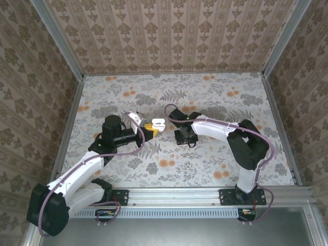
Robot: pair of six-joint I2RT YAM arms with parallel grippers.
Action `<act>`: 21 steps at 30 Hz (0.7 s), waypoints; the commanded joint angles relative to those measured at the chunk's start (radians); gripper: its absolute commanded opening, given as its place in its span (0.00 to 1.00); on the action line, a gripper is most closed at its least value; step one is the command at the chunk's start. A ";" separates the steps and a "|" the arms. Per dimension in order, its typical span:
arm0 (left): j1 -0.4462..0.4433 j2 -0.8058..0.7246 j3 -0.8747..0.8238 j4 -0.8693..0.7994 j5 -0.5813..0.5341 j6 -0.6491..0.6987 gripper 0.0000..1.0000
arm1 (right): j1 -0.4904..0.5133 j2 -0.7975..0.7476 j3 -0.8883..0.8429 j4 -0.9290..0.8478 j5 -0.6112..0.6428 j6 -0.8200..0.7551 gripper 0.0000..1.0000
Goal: Insert wireless bluetooth earbuds into charging case
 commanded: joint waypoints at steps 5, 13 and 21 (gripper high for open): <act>0.004 -0.015 -0.011 -0.009 -0.005 0.027 0.00 | 0.005 0.061 0.056 -0.009 0.063 0.039 0.33; 0.004 -0.016 -0.017 -0.005 -0.002 0.028 0.00 | 0.005 0.106 0.082 -0.017 0.083 0.034 0.32; 0.004 -0.020 -0.023 -0.004 -0.004 0.030 0.00 | 0.005 0.118 0.095 -0.031 0.101 0.019 0.25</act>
